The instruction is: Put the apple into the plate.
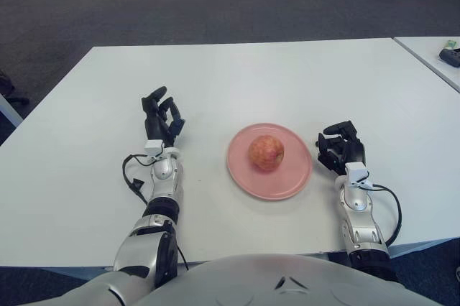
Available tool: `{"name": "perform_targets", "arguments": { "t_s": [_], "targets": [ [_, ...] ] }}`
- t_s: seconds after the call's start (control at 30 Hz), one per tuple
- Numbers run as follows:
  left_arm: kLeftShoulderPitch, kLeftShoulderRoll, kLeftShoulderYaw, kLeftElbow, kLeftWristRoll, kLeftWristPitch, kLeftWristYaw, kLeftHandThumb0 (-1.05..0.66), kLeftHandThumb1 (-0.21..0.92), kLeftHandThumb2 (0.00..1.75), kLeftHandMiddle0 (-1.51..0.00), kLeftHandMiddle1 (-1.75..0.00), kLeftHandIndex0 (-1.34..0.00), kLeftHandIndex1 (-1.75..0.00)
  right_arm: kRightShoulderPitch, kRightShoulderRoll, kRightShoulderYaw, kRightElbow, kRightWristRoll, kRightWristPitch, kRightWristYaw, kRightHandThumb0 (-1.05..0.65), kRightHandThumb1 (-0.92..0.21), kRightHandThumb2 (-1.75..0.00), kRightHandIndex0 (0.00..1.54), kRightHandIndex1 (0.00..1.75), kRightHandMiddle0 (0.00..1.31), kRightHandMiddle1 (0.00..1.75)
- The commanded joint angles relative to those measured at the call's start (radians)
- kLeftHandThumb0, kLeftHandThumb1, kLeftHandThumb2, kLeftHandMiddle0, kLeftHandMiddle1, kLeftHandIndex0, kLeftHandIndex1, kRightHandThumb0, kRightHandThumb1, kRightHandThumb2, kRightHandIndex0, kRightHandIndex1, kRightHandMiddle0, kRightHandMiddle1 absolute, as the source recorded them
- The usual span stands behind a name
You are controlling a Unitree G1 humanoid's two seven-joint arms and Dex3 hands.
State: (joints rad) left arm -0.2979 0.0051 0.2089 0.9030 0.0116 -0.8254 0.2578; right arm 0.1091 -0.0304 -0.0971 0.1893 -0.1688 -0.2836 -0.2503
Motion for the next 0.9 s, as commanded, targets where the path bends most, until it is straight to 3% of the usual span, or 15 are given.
{"name": "perform_targets", "arguments": {
  "t_s": [0.0, 0.3, 0.87],
  "targets": [
    [0.059, 0.020, -0.019, 0.034, 0.057, 0.013, 0.042, -0.38, 0.74, 0.78, -0.44, -1.61, -0.30, -1.74, -0.013, 0.000, -0.005, 0.007, 0.007, 0.007, -0.005, -0.37, -0.72, -0.80, 0.63, 1.23, 0.31, 1.75],
    [0.073, 0.046, -0.065, 0.035, 0.098, 0.046, 0.038, -0.39, 0.64, 0.91, -0.65, -1.74, -0.37, -1.75, -0.009, 0.006, -0.005, 0.003, 0.002, 0.004, -0.015, -0.38, -0.72, -0.81, 0.63, 1.24, 0.32, 1.75],
    [0.132, 0.069, -0.148, -0.067, 0.135, 0.108, -0.009, -0.39, 0.63, 0.92, -0.81, -1.75, -0.37, -1.75, -0.001, 0.009, 0.002, -0.014, 0.005, 0.011, -0.013, -0.37, -0.73, -0.79, 0.62, 1.21, 0.31, 1.75]
  ]
}}
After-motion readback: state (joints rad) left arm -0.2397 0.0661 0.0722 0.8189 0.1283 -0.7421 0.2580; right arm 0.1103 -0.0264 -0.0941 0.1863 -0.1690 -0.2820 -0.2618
